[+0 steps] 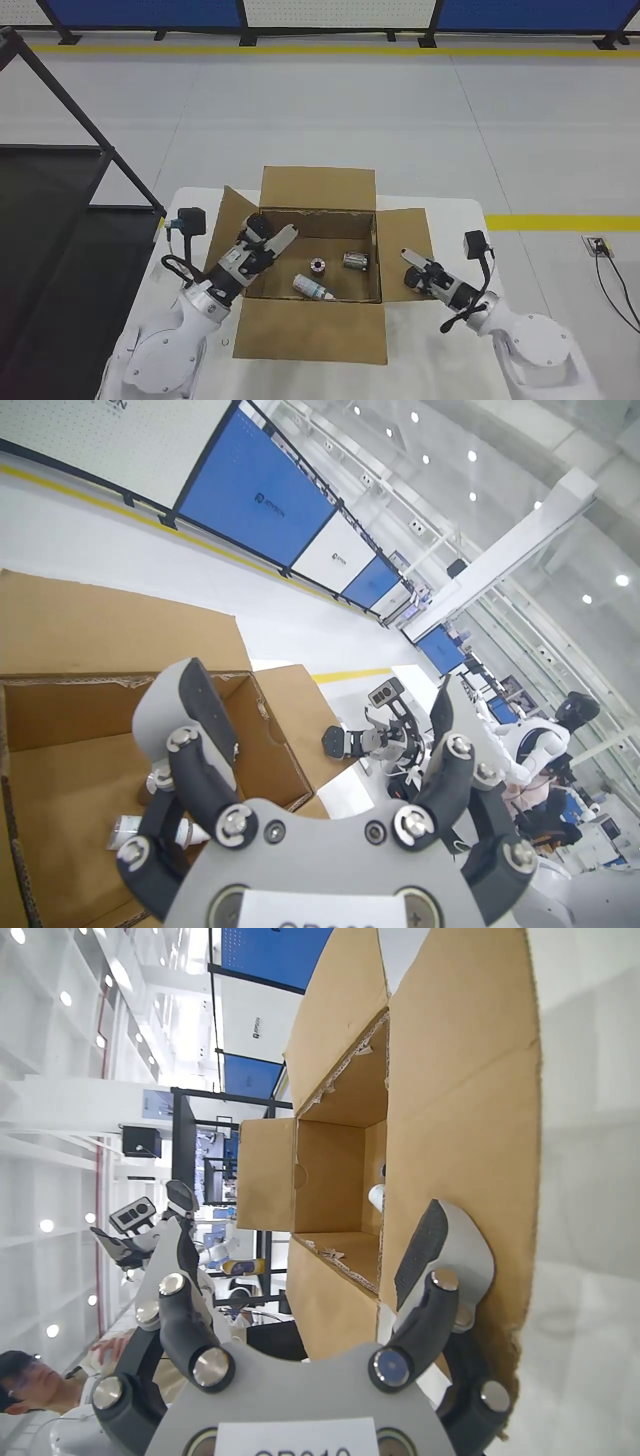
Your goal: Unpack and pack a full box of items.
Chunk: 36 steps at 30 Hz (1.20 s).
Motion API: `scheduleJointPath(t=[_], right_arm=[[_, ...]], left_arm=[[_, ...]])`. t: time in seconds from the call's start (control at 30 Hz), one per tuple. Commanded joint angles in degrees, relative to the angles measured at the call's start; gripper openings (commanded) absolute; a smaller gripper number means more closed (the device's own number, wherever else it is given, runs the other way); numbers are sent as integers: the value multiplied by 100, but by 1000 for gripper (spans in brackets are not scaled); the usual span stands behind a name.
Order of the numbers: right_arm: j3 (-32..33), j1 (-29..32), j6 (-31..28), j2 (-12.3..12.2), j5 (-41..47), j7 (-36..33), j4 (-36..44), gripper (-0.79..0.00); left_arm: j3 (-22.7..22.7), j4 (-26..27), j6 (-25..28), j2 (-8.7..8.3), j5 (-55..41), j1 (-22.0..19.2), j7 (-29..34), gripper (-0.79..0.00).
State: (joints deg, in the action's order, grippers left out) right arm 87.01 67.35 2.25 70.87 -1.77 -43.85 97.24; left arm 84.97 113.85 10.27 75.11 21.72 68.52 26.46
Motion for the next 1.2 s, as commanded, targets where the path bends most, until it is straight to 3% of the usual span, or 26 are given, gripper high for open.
scheduleJointPath(t=[0.0, 0.23, 0.57, 1.0, 1.17], right_arm=[[-70, -38, 22, -22, -344, -1, 59, 0], [-228, -31, 77, -97, -1257, -85, 258, 0], [-681, -313, 365, -147, -2034, -435, 78, 0], [-933, -481, 278, -185, -2270, -490, -129, 0], [-966, -333, 557, -195, -2699, 5, 490, 0]], left_arm=[[282, 70, -14, -22, -234, 108, -51, 0], [1115, 102, -56, -91, -906, 172, -177, 0], [1865, 204, 47, -168, -1554, 449, -239, 0], [2057, 193, 191, -233, -1900, 700, -247, 0], [2194, 314, 312, -251, -2007, 863, -359, 0]])
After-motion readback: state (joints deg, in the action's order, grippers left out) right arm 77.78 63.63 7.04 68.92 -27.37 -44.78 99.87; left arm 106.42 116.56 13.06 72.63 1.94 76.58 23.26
